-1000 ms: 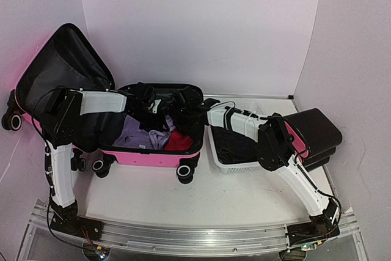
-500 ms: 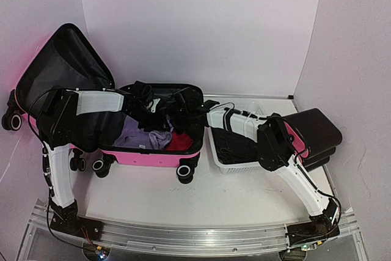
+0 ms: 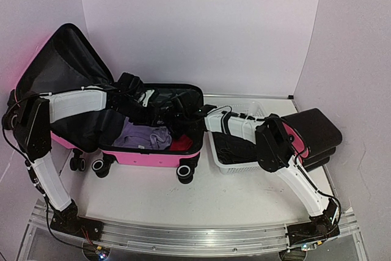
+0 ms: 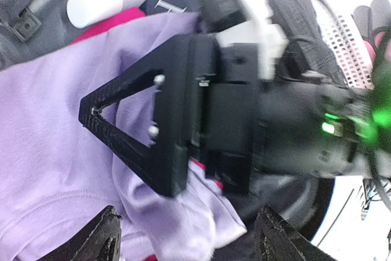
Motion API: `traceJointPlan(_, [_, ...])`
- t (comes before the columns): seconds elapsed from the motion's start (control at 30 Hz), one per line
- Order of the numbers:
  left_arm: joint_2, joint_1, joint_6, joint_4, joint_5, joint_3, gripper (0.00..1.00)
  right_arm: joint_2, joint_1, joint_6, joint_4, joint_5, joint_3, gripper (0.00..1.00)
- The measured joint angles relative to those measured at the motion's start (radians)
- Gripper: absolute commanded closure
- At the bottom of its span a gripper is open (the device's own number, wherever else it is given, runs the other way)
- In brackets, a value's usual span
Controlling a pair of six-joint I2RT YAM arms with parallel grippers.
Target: Open, take out, and arrange the luggage
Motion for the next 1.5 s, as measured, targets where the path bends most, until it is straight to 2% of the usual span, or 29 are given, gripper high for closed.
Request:
traceJointPlan(0.27, [-0.072,0.008,0.03,-0.059,-0.061,-0.043,0.25,-0.046,0.007,-0.008,0.013,-0.04,-0.069,0.27])
traceJointPlan(0.4, [-0.073,0.024,0.026,-0.079,-0.097,-0.067,0.27,-0.063,0.019,-0.015,0.01,-0.049,-0.094,0.31])
traceJointPlan(0.6, [-0.098,0.06,0.011,-0.081,-0.121,-0.108,0.27,-0.065,0.03,-0.024,0.008,-0.048,-0.103,0.32])
traceJointPlan(0.73, [-0.138,0.078,0.003,-0.08,-0.124,-0.122,0.27,-0.065,0.031,-0.03,0.004,-0.041,-0.102,0.41])
traceJointPlan(0.83, [-0.179,0.083,-0.001,-0.08,-0.129,-0.13,0.27,-0.065,0.031,-0.031,-0.012,-0.039,-0.102,0.55])
traceJointPlan(0.93, [-0.209,0.084,-0.005,-0.078,-0.129,-0.131,0.27,-0.065,0.031,-0.037,-0.025,-0.037,-0.102,0.61])
traceJointPlan(1.13, [-0.217,0.085,-0.005,-0.078,-0.13,-0.131,0.27,-0.065,0.031,-0.053,-0.031,-0.035,-0.102,0.85])
traceJointPlan(1.3, [-0.217,0.088,-0.006,-0.076,-0.13,-0.133,0.27,-0.066,0.031,-0.048,-0.03,-0.034,-0.102,1.0])
traceJointPlan(1.5, [-0.225,0.092,-0.007,-0.072,-0.132,-0.153,0.27,-0.067,0.031,-0.05,-0.031,-0.034,-0.092,1.0])
